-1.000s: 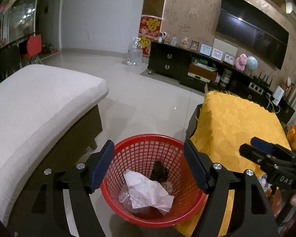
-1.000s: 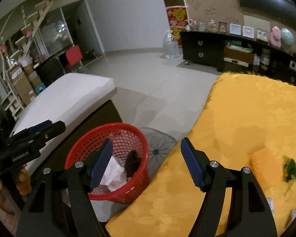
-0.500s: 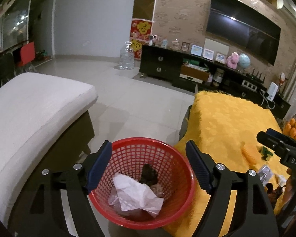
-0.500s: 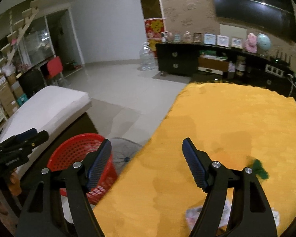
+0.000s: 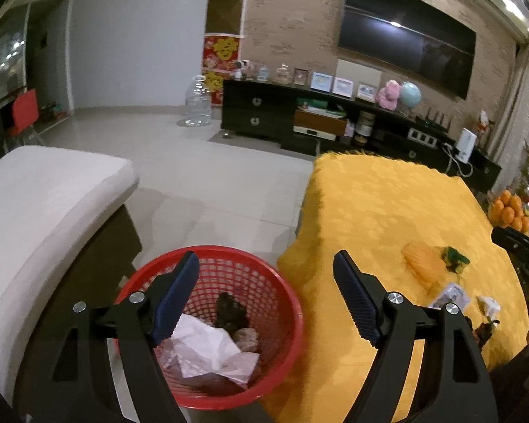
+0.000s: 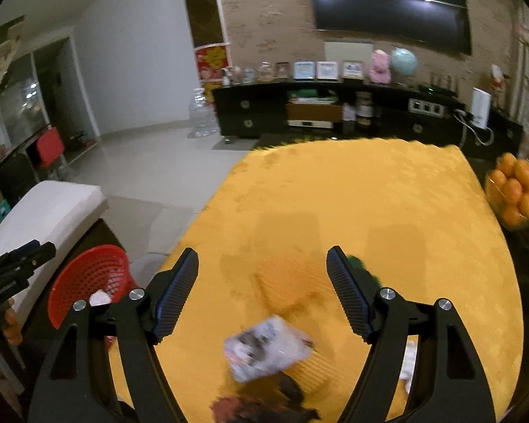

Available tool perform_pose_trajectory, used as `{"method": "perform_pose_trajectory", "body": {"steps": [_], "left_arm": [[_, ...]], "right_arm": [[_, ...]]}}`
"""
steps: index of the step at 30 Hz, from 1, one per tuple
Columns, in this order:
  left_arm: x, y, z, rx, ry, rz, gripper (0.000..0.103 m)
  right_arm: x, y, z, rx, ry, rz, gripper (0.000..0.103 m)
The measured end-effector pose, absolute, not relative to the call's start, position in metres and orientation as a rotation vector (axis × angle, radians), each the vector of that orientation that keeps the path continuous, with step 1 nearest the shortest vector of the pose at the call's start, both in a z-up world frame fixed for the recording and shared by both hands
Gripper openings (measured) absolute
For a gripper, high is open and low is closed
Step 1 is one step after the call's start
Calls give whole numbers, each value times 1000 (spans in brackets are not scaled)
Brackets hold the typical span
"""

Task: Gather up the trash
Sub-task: 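Move both tools back over the table toward the remaining trash, then grasp the black crumpled bag with the left gripper while the right grasps the green scrubber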

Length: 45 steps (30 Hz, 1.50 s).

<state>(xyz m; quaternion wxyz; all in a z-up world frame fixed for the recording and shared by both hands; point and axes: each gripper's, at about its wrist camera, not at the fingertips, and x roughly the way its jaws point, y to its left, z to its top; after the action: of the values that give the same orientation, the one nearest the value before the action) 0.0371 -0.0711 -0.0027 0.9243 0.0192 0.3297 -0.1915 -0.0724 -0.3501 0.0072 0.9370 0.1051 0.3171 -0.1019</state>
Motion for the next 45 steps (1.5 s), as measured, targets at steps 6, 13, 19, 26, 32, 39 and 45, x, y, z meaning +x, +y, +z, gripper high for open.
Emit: {"method": "perform_pose_trajectory", "body": {"steps": [6, 13, 19, 26, 32, 39, 45], "left_arm": [[24, -101, -6, 87, 674, -455, 76], [8, -135, -10, 148, 673, -540, 76], [-9, -162, -16, 178, 682, -630, 78], [-43, -201, -26, 244, 680, -788, 80], [-72, -233, -36, 290, 689, -936, 82], [-98, -270, -61, 419, 707, -1023, 82], [-92, -288, -82, 446, 772, -1022, 82]], "right_arm": [[-96, -367, 0, 249, 658, -267, 73], [-114, -389, -5, 284, 654, -328, 73], [-125, -405, -8, 309, 651, -372, 73], [-139, -422, -12, 347, 646, -407, 73], [-146, -433, -14, 372, 643, -420, 73], [-155, -442, -15, 394, 636, -429, 73], [-160, -447, -17, 406, 638, -433, 73]]}}
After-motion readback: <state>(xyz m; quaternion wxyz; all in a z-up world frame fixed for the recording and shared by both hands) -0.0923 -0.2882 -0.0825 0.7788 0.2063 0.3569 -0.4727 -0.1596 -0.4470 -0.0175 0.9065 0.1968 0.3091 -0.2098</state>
